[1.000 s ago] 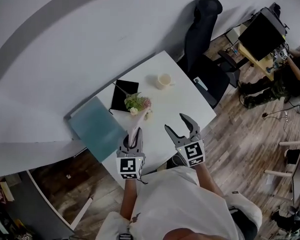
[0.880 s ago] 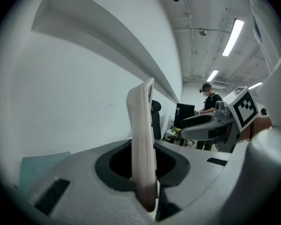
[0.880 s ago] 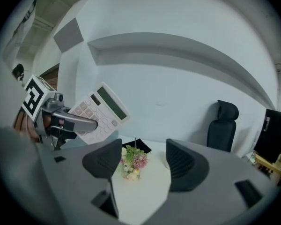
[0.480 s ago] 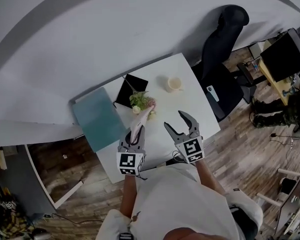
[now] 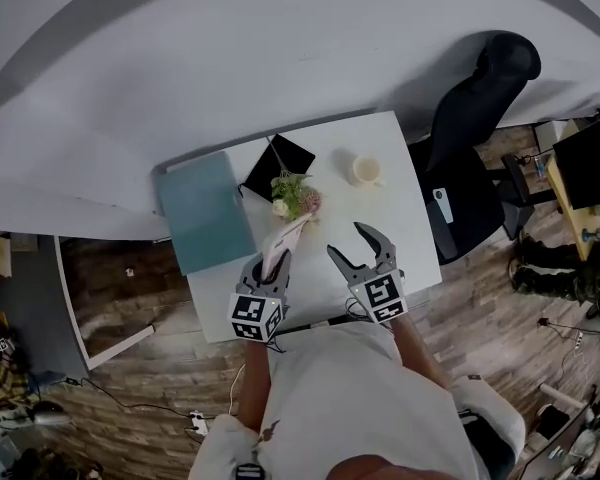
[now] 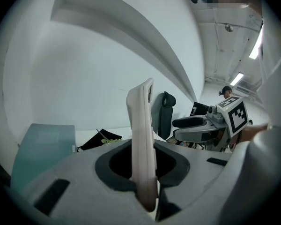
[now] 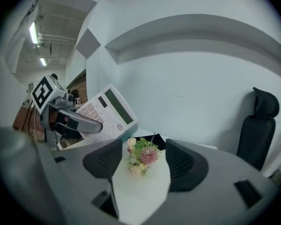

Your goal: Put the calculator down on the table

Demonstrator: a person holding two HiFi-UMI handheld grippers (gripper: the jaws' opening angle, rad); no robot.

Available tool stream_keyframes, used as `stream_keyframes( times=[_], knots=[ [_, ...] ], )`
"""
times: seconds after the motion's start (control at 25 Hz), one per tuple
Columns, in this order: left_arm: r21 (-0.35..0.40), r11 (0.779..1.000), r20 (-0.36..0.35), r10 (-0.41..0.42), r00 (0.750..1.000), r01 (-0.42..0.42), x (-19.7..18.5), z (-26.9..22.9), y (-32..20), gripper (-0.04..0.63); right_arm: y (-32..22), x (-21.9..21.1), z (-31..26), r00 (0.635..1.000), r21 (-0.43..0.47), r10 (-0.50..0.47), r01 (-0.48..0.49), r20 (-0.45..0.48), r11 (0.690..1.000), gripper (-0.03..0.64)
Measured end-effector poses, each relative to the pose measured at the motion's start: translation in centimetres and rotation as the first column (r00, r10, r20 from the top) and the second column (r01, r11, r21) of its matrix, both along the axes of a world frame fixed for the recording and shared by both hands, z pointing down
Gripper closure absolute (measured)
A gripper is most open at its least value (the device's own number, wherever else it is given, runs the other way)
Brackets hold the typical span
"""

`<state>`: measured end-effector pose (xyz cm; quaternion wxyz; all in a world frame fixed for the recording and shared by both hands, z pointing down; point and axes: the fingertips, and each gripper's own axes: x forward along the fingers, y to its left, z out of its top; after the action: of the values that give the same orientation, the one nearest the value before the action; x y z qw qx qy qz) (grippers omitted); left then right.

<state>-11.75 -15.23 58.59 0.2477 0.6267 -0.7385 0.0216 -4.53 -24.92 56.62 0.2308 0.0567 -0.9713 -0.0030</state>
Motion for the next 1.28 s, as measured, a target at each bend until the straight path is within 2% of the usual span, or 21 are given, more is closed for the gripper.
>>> stream_keyframes(
  times=[0.44,0.92,1.28],
  knots=[
    [-0.055,0.996,-0.116,-0.078,0.990,0.072,2.0,3.7,1.0,0.529,-0.3,0.6,2.1,0.994,-0.034,-0.109,0.108,-0.031,0.994,0.330],
    [-0.139,0.989,-0.132,-0.076,0.988,0.057,4.3,7.5,1.0,0.529,-0.3,1.7,6.1,0.973,-0.071,-0.197,0.189,-0.122,0.979,0.332],
    [-0.166,0.986,-0.189,-0.053,0.980,0.022,4.7,10.2,1.0,0.529,0.6,1.5,8.8,0.965,-0.099,-0.199,0.184,-0.172,0.978,0.337]
  ],
)
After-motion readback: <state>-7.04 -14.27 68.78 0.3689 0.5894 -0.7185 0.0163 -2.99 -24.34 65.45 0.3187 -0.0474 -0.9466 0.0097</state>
